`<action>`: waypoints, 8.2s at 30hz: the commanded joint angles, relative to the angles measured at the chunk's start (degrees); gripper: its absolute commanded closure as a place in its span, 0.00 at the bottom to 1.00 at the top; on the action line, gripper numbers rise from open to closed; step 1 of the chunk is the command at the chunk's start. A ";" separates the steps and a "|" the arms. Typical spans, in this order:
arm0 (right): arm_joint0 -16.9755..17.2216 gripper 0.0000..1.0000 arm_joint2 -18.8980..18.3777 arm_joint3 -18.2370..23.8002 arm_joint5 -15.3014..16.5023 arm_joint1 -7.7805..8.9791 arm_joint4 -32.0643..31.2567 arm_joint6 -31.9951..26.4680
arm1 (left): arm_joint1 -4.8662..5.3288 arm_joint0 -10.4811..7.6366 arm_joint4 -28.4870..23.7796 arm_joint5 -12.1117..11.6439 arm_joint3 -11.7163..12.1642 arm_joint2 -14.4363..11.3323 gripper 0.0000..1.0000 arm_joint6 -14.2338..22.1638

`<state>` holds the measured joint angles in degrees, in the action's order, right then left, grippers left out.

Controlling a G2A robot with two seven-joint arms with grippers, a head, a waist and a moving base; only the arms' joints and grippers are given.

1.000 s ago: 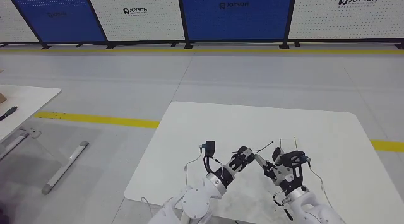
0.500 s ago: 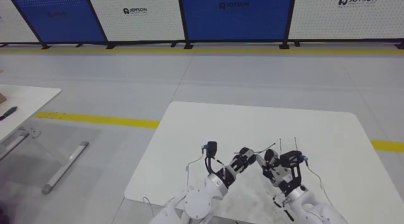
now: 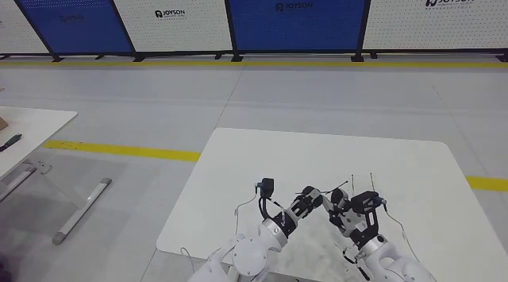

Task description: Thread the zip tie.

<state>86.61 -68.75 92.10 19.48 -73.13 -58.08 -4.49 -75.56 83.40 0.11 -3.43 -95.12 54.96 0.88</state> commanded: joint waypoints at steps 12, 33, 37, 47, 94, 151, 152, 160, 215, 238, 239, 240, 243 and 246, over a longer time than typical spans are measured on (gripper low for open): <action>-0.37 0.78 0.54 -0.35 0.00 0.26 0.55 1.28 | -0.02 -0.06 0.44 0.00 0.25 -0.27 1.00 0.27; -0.66 1.00 1.12 -0.12 0.00 0.81 1.11 1.64 | -0.10 -0.51 0.18 0.41 0.69 -0.21 1.00 0.39; -0.83 1.00 1.31 -0.18 0.00 0.90 1.44 1.33 | -0.11 -0.55 0.18 0.20 0.57 -0.20 1.00 0.36; -1.72 1.00 2.46 -0.56 0.00 1.28 2.34 0.07 | -0.07 -0.23 0.25 -0.99 0.10 -0.14 1.00 0.48; -0.84 0.00 2.63 -1.58 -0.04 3.56 4.70 1.56 | -0.18 0.04 -1.11 -1.75 0.29 0.72 1.00 -1.83; -2.51 0.82 3.30 0.39 -0.45 3.01 6.51 -1.53 | -0.24 0.28 0.75 -1.64 -0.02 0.17 1.00 -0.27; -2.55 0.82 3.33 0.37 -0.44 3.00 6.49 -1.54 | -0.24 0.28 0.76 -1.62 -0.02 0.17 1.00 -0.24; -2.69 0.95 3.38 0.25 -0.55 2.95 6.52 -1.57 | -0.26 0.23 0.65 -1.72 -0.01 0.10 1.00 -0.15; -5.29 1.00 5.76 -4.09 -0.14 3.59 5.91 -2.32 | 0.11 1.80 0.63 -4.07 -3.36 1.09 1.00 0.64; 2.24 0.00 -2.57 0.62 0.00 5.10 16.19 9.31 | -0.31 0.26 -1.08 -1.63 -0.84 2.31 1.00 -3.57; 3.10 0.00 -3.50 1.02 0.00 5.33 17.36 10.63 | -0.29 0.34 -1.18 -1.60 -0.76 2.55 1.00 -3.81; 4.34 0.00 -4.84 1.52 0.00 5.65 18.93 12.62 | -0.26 0.47 -1.24 -1.62 -0.62 2.86 1.00 -4.04; 7.10 0.00 -7.70 2.56 0.00 6.39 22.75 17.12 | -0.19 0.86 -1.36 -1.69 -0.23 3.54 1.00 -4.49; 9.63 0.00 -10.03 4.19 0.00 7.32 28.02 19.75 | -0.12 1.18 -1.86 -1.81 0.25 4.21 1.00 -4.56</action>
<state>95.71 -78.24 95.90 19.48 -66.05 -31.80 14.96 -75.69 84.51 -1.63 -5.22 -95.02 59.02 -3.70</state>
